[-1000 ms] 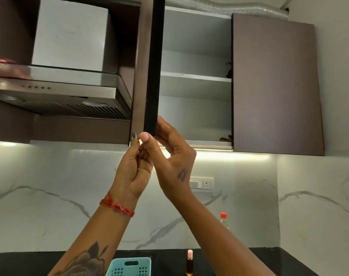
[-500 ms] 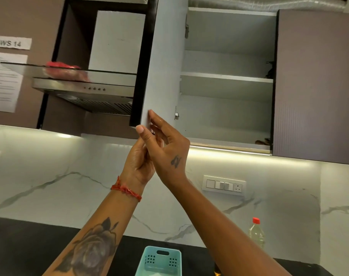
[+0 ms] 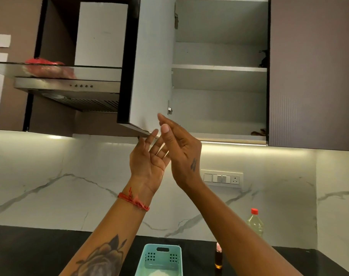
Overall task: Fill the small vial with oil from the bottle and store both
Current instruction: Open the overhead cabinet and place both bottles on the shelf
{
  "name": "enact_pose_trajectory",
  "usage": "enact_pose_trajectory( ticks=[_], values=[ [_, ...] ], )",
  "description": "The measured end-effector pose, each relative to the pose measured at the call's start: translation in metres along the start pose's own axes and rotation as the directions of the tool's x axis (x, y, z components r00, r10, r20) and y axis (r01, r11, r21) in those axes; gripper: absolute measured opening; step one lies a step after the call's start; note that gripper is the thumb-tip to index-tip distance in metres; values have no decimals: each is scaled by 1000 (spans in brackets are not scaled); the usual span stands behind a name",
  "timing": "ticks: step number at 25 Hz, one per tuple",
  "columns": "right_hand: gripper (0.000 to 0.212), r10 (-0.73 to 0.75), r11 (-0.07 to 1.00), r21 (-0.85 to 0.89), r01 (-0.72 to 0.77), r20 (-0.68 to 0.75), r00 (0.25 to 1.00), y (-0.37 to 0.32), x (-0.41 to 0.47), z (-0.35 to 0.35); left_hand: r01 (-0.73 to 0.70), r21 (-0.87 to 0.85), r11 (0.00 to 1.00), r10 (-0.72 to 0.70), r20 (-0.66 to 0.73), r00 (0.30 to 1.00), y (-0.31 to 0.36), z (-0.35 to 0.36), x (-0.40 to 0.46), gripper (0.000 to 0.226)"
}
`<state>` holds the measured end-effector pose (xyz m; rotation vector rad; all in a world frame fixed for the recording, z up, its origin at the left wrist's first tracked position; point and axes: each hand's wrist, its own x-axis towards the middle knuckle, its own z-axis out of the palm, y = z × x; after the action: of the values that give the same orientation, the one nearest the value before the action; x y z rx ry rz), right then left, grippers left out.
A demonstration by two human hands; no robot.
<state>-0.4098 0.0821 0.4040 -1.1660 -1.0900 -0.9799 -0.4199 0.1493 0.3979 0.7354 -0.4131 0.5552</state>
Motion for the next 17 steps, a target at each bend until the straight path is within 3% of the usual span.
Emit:
enact_pose_trajectory(
  ticks=[1,4,10,13,17],
  values=[
    [33,43,999,-5,-43,-6,999,5,0,-9,41,-55,998,-39,39,998,-5,-1,3,45],
    [25,98,995,-21,-100,-75,992,27,-2,-44,35,8,999,-35,84,996,-24,0,7,46],
    [56,219,969,-64,-237,-214,952,65,-14,-118,40,196,980,-76,180,981,-80,18,11,43],
    [49,264,945,-122,-304,-266,927,89,-25,-153,58,261,964,-115,209,971,-118,20,17,42],
    [61,306,917,-161,-365,-304,902,130,-46,-196,101,337,936,-175,196,965,-175,13,32,41]
  ],
)
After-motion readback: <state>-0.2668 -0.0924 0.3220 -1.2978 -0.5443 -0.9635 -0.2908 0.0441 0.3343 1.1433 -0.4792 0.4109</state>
